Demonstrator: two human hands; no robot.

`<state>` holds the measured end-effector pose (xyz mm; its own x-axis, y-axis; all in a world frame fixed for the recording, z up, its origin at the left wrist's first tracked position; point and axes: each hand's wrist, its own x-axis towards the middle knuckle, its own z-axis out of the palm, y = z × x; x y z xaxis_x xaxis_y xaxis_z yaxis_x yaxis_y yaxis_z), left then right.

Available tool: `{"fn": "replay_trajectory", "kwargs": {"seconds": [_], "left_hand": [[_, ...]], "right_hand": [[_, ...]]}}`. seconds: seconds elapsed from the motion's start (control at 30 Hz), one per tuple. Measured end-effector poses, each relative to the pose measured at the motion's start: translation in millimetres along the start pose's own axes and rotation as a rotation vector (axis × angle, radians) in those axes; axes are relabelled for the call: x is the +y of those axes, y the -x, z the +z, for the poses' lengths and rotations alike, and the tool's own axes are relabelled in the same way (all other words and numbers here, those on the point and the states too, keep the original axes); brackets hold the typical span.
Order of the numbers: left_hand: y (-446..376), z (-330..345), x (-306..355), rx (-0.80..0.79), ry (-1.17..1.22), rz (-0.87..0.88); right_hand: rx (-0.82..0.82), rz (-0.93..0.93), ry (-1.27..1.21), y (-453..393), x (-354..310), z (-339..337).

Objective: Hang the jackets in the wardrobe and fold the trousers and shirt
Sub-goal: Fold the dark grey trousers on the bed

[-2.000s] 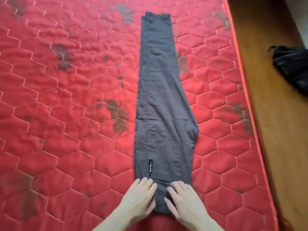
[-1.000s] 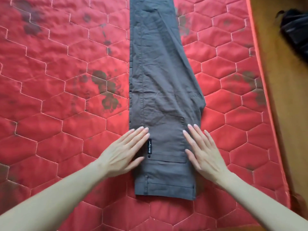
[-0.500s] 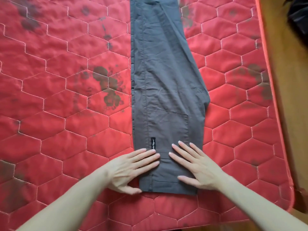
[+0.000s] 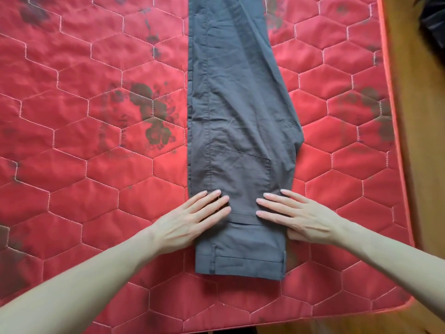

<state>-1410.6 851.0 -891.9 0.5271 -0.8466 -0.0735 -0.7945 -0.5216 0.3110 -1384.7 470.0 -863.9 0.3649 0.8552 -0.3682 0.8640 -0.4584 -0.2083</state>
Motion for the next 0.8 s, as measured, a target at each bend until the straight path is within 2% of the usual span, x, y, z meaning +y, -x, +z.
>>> {"fn": "replay_trajectory", "kwargs": {"seconds": [0.07,0.23,0.3,0.4,0.43,0.5,0.57,0.63,0.7,0.8], "left_hand": [[-4.3,-0.5,5.8,0.006,0.026,-0.057],[-0.7,-9.6,8.0,-0.099,0.117,-0.046],[-2.0,-17.7,11.6,-0.151,0.228,-0.055],[1.5,-32.2,25.4,-0.177,0.538,-0.127],[6.0,-34.9,32.0,-0.146,0.674,-0.208],[10.8,-40.9,44.9,-0.054,0.926,-0.478],[5.9,-47.6,50.9,0.019,0.959,-0.674],[-4.0,-51.9,49.9,0.070,0.985,-0.800],[-16.6,-50.8,45.1,0.207,1.116,-0.926],[-34.9,-40.0,41.8,0.397,1.215,-0.988]], "right_hand": [[0.013,0.050,-0.004,-2.0,-2.0,-4.1],[0.177,0.105,-0.099,-5.4,-16.3,-9.7],[0.246,0.161,-0.229,-0.8,-24.4,-12.7],[0.373,0.312,-0.506,13.9,-41.8,-13.7],[0.419,0.364,-0.597,19.0,-49.4,-14.4],[0.495,0.485,-0.766,23.8,-66.2,-18.3],[0.568,0.609,-0.870,20.9,-80.2,-20.7],[0.639,0.712,-0.916,11.4,-88.8,-16.9],[0.702,0.843,-0.968,-5.1,-89.2,-12.4],[0.731,1.045,-0.985,-33.1,-80.8,-4.1]]}}
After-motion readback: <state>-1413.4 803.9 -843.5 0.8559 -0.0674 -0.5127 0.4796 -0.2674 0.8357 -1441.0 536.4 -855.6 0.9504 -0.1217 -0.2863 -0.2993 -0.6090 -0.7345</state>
